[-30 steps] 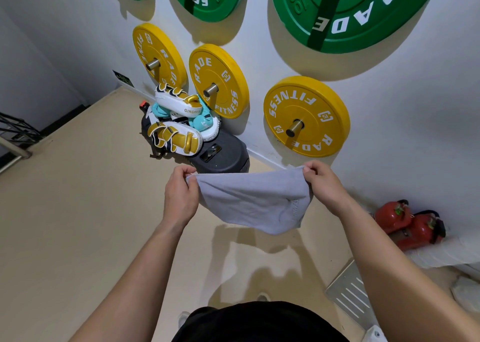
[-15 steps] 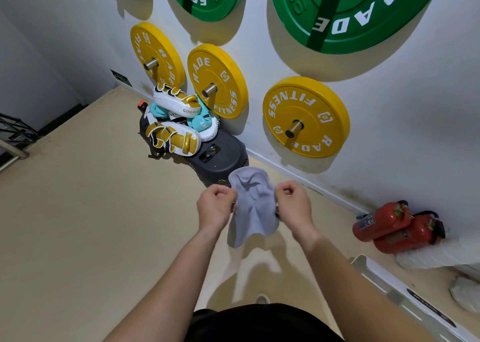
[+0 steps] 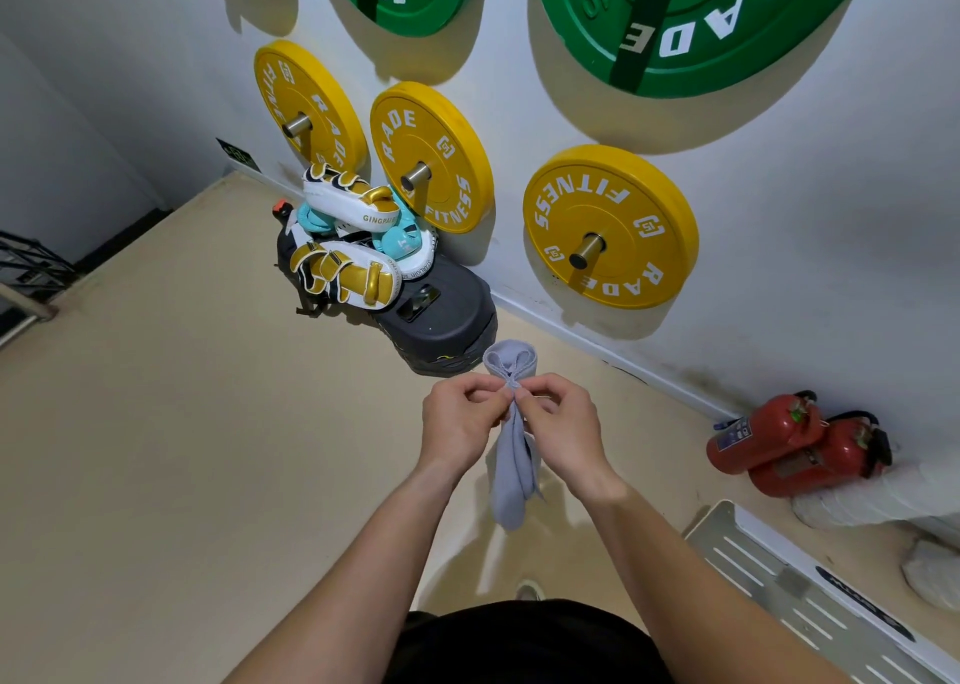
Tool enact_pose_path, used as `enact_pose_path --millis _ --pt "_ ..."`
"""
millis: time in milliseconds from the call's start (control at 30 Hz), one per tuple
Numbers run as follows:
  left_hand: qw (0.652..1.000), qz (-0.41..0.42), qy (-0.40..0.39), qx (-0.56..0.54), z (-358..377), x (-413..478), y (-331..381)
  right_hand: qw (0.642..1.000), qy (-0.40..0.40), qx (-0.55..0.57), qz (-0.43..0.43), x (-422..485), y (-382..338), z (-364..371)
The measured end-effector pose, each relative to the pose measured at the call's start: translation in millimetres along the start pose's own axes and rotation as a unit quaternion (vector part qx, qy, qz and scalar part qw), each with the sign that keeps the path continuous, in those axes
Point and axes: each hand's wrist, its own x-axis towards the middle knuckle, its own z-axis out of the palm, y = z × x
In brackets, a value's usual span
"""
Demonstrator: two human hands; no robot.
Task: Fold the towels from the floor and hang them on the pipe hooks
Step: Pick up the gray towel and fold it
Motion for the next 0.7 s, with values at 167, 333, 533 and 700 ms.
enact_pose_path --millis 167,333,533,700 --pt "0.999 -0.002 -0.04 -0.002 -3.6 -0.9 2.0 1.0 -0.009 0.019 -0.001 -0.5 -1.1 0.4" --pt "0.998 -0.013 -0.063 -0.024 -9.5 0.7 4.6 0.998 -0.046 0.032 -0.003 -0.6 -4.3 -3.1" --pt "0.995 -0.004 -0.097 -0.034 -20.7 0.1 12.8 0.995 -0.067 -0.035 -0.068 12.7 -11.2 -17.3" --pt "0.941 0.186 0.001 0.283 -47.0 17.2 -3.2 0.989 -0.094 -0.068 -0.095 17.9 -23.1 -25.2"
